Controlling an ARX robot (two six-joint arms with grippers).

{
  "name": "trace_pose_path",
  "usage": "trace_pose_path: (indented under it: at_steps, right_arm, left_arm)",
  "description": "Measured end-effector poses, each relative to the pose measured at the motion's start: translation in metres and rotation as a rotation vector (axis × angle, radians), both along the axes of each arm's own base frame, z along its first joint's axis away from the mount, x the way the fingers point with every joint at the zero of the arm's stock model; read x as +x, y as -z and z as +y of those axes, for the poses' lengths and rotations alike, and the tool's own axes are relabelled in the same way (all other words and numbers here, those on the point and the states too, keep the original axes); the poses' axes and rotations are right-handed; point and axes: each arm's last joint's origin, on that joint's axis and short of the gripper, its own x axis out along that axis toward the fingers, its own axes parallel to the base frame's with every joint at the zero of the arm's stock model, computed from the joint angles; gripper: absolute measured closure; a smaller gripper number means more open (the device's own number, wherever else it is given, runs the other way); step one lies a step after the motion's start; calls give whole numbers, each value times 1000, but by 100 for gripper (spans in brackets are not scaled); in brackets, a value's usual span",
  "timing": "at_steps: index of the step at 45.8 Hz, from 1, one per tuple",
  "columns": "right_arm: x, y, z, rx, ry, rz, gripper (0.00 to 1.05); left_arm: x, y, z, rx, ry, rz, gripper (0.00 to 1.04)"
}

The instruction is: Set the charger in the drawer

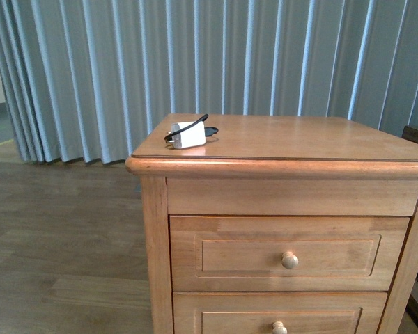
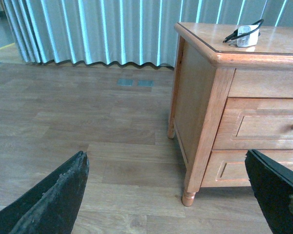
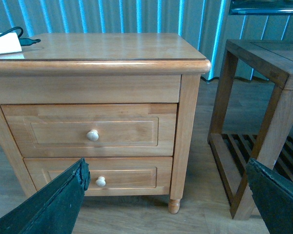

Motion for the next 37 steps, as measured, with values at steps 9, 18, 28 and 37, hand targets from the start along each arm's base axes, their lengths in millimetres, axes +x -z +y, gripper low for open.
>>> trace_pose_path:
  at_steps: [9, 18, 28, 37]
  right_arm:
    - [0, 0, 0, 0, 0, 0, 8]
    - [0, 0, 0, 0, 0, 0, 8]
    - [0, 0, 0, 0, 0, 0, 8]
    - [0, 0, 0, 0, 0, 0, 8]
  left_arm:
    - [0, 0, 0, 0, 0, 0, 6]
    - [0, 0, 0, 0, 0, 0, 6]
    - [0, 0, 0, 0, 0, 0, 6]
    - [0, 0, 0, 0, 0, 0, 6]
